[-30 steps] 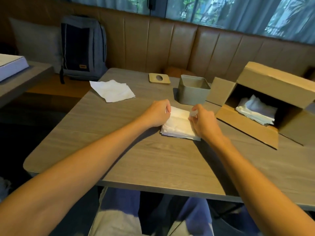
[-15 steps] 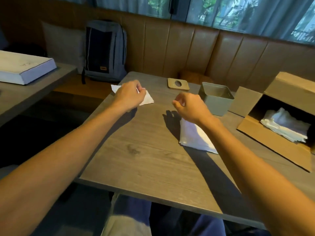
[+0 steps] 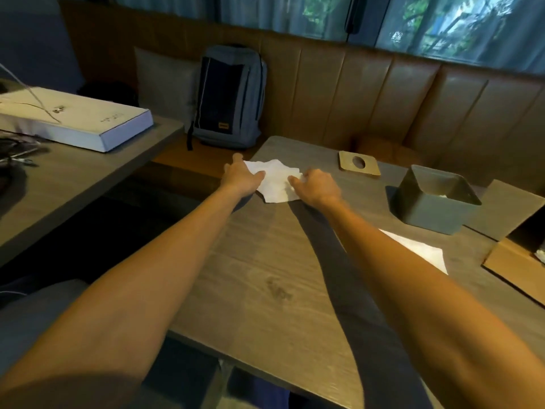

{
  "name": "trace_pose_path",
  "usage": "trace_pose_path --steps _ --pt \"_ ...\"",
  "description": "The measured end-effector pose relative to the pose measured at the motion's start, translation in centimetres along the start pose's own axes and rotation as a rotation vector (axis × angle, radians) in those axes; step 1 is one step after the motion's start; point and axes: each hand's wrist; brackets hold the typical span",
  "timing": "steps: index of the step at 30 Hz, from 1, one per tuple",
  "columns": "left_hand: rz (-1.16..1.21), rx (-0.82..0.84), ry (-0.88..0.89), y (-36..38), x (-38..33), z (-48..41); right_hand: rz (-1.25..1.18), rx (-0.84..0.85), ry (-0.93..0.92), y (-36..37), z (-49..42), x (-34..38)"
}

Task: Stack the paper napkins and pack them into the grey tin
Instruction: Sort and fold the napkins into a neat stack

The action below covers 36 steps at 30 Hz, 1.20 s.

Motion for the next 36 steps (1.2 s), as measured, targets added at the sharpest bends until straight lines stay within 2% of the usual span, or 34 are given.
trace_pose_path --steps 4,10,14,18,20,25,30,36 --pt "0.105 -0.022 -0.080 0.1 -0.5 -1.1 0.100 -0.013 -0.004 0.4 -1.0 0.9" --pt "0.194 -0.120 0.072 0.8 0.7 -0.7 0.035 -0.082 0.016 0.9 -1.6 1.0" --pt "0.409 -0.027 0.089 -0.1 0.7 -0.3 -0.257 -0.047 0.028 -0.6 -1.7 0.2" --pt "0.478 0.122 0.069 -0.9 -1.7 1.0 -0.527 0.029 0.022 -3.7 -0.8 -0.8" --pt "0.473 0.195 0.101 -1.0 -3.4 2.0 -0.589 -0.002 -0.010 -5.1 0.1 -1.4" --pt "0.379 0.299 0.241 0.0 -7.4 5.3 -0.553 -0.165 -0.077 -9.4 3.4 -3.8" --pt "0.398 0.415 0.283 3.6 -9.4 10.0 -0.503 -0.224 0.049 -13.1 10.2 -9.2" --pt "0.181 0.552 0.441 9.4 -8.4 15.1 -0.335 -0.224 0.213 -13.0 16.5 -16.0"
Point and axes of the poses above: each hand's wrist, its own z-axis away from the middle knuckle, its own y-axis out of the palm, x = y × z, and after that the axes turned 4 degrees about -x, right-handed
